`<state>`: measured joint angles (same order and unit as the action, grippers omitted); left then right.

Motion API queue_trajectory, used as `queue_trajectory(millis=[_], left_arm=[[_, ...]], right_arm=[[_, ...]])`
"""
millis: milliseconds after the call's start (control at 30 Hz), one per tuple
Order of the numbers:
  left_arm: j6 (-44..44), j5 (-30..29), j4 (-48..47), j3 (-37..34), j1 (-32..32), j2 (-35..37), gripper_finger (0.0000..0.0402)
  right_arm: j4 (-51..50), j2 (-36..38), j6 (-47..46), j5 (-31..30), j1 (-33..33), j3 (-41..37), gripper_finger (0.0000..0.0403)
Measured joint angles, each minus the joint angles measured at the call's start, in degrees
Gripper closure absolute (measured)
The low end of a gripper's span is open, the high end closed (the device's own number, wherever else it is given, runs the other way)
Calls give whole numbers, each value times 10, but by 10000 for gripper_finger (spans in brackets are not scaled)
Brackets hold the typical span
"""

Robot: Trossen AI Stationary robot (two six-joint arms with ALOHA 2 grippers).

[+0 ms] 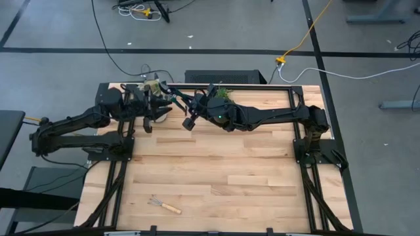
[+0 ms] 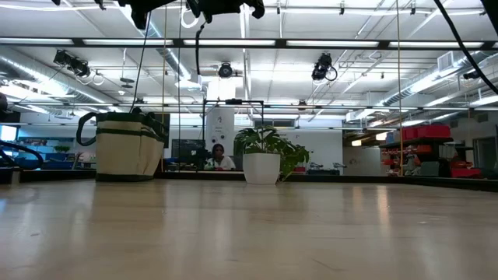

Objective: Pick & Place Garden tools in Gardening bag
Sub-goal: Put the dark green shears into the green gardening bag

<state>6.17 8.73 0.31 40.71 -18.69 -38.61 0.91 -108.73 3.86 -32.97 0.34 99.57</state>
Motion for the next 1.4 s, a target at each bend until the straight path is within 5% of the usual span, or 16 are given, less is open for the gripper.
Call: queue_trajectory(millis=[233, 600, 800, 1033, 1400], left_arm=[[0, -51, 8, 0, 16, -24, 280], [-13, -43, 94, 0, 33, -95, 280], [-14, -100, 102, 0, 33, -93, 281], [-11, -83, 106, 0, 33, -93, 339], [-13, -91, 99, 0, 33, -93, 339]], right_arm=[[0, 0, -2, 0, 0, 0, 375], [-9, 0, -1, -6, 1, 0, 375], [-13, 0, -2, -10, 0, 0, 375], [-16, 0, 1, -5, 1, 0, 375], [-34, 0, -2, 14, 0, 0, 369]])
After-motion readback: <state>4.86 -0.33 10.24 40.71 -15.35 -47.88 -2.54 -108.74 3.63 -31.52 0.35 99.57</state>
